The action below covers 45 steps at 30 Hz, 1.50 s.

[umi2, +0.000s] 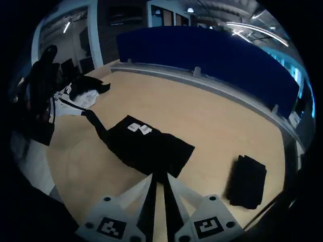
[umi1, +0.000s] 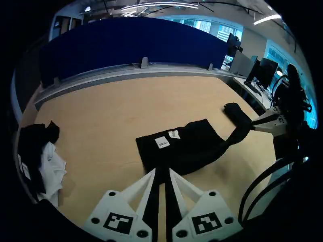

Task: Fold towel

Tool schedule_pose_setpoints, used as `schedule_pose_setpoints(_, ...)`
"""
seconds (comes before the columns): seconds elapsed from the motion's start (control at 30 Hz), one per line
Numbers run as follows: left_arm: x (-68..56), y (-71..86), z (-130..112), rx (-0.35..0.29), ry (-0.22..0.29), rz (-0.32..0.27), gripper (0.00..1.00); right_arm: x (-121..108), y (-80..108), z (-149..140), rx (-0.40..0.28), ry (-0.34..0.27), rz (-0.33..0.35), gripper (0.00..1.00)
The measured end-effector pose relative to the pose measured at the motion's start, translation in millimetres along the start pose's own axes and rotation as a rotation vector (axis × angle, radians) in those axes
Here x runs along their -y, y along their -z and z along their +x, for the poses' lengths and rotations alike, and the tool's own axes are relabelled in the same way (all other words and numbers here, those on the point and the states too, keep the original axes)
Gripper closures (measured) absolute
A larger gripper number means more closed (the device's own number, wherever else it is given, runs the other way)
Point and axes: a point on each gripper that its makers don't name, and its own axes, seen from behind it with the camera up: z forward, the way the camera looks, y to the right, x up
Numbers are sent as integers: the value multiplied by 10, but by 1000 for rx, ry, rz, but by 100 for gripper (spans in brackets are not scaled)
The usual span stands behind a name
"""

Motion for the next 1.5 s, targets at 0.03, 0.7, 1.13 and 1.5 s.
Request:
schedule_pose_setpoints(0.03, 22, -48, 18, 3, 1, 1, 92, -34, -48, 15, 3, -3, -1, 89)
schedule_pose_setpoints(0.7, 324, -879, -108, 102, -27, 27, 92, -388, -801, -107, 79, -52, -21, 89)
schedule_pose_setpoints(1.13, 539, -1138, -32, 102, -25, 76, 79, -578, -1076, -102, 75, -108, -70, 79)
schedule_pose_setpoints(1.5, 606, -1133, 8, 88, -16, 101, 8, -669, -1073, -105, 65, -92, -105, 7)
